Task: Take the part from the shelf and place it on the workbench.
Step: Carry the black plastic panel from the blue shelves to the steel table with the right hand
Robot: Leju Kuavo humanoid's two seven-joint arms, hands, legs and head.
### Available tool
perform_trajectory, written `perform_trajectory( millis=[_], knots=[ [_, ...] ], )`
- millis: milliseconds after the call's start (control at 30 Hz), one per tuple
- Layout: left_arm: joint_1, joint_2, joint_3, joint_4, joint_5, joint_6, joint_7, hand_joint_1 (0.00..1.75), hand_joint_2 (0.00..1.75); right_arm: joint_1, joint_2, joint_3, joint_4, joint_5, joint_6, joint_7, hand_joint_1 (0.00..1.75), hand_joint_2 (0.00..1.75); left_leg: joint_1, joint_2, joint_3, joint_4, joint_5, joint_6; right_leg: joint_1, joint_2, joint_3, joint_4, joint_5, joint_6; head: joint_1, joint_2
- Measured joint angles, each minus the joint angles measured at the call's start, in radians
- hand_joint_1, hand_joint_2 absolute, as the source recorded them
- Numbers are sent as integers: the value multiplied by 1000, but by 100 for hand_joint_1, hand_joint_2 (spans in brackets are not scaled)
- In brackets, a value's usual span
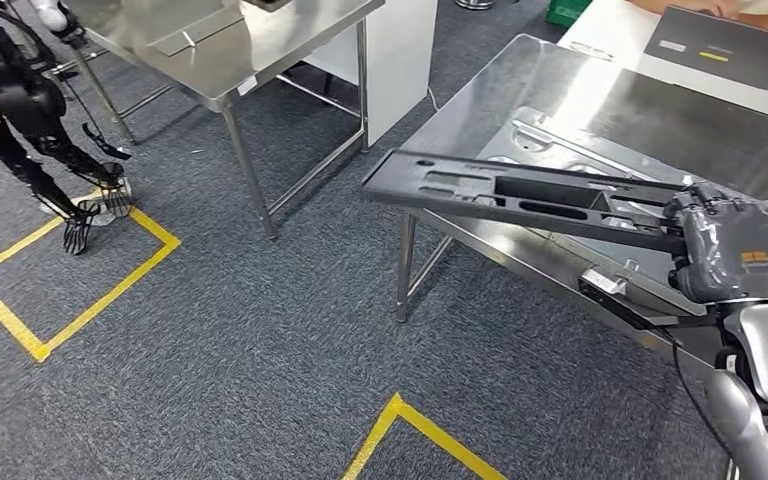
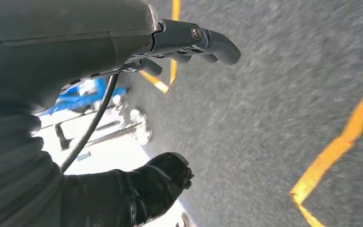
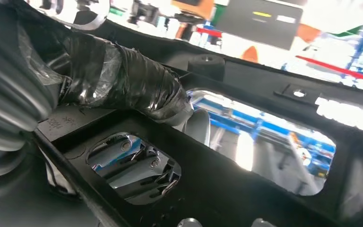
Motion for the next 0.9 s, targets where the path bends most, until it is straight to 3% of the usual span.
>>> perform_trajectory(
  millis=[33,100,167,233,300,333,367,400,467,533,600,667,733,800,833,867,900],
  knots=[
    [0,0,-2,-2,0,0,-1,0,175,5,-1,-8,-1,0,0,0,175,175,-2,-3,4,-8,-2,2,-3,10,-3,0,2,6,0,0],
    [0,-2,-11,-8,0,-1,-1,0,175,18,-5,-21,-4,0,-1,-1,175,175,-4,21,11,-19,4,7,-8,22,-7,0,4,20,0,0],
    [1,-6,-22,-14,0,-3,0,0,175,26,-14,-36,-7,-3,0,-4,175,175,0,45,19,-34,11,18,-6,-18,-23,35,-21,30,3,0],
    [4,-10,-27,-19,0,-6,0,0,175,28,-19,-48,-8,-12,2,-8,175,175,1,70,22,-40,13,25,-6,-75,-74,142,-80,38,5,0],
    [7,-14,-31,-24,0,-9,-1,0,175,32,-22,-59,-8,-21,3,-12,175,175,1,95,23,-39,9,26,-13,-93,-127,251,-120,48,5,0],
    [8,-16,-33,-26,0,-10,-2,0,175,34,-23,-63,-7,-24,3,-14,175,175,1,108,24,-38,7,24,-17,-97,-133,263,-114,52,5,0],
    [8,-19,-35,-28,0,-12,-2,0,175,35,-26,-67,-7,-26,3,-16,175,175,2,120,25,-37,4,22,-20,-102,-117,234,-90,56,5,0],
    [9,-22,-36,-30,0,-12,-2,0,175,36,-29,-70,-8,-26,3,-17,175,175,3,131,28,-34,0,19,-23,-114,-82,170,-54,58,5,0],
    [8,-25,-38,-34,0,-13,-3,0,175,36,-33,-76,-8,-27,3,-18,175,175,0,151,33,-28,-10,7,-19,-152,-16,46,-11,53,5,0],
    [8,-26,-39,-38,0,-13,-4,0,175,37,-36,-81,-8,-28,3,-18,175,175,-6,168,39,-25,-18,-5,-11,-167,2,4,-7,40,5,0],
    [6,-28,-40,-41,0,-14,-4,0,175,40,-39,-83,-9,-28,3,-18,175,175,-6,183,46,-27,-24,-16,-13,-144,1,2,-5,27,5,0],
    [5,-29,-41,-44,0,-14,-4,0,175,41,-41,-86,-12,-28,3,-18,175,175,-2,151,38,3,-50,-26,-17,-124,3,-4,-2,14,4,0],
    [6,-30,-42,-48,0,-19,-3,0,175,43,-42,-87,-15,-29,3,-18,175,175,2,97,-12,112,-111,-31,-16,-105,5,-7,0,2,4,0],
    [10,-33,-42,-57,0,-28,1,0,175,45,-41,-87,-16,-30,4,-19,175,175,3,80,-78,242,-162,-31,-11,-84,4,-6,-1,-3,3,0],
    [13,-35,-42,-62,0,-33,4,0,175,46,-40,-88,-16,-31,4,-20,175,175,3,79,-98,274,-162,-30,-9,-72,5,-5,-1,-3,3,0],
    [15,-37,-42,-68,0,-37,6,0,175,47,-40,-88,-16,-31,4,-21,175,175,3,77,-98,263,-140,-27,-7,-59,6,-4,-2,-4,3,0],
    [16,-39,-42,-73,0,-41,7,0,175,48,-40,-88,-16,-31,5,-22,175,175,2,70,-83,218,-102,-23,-5,-44,7,-3,-2,-4,3,0]
  ],
)
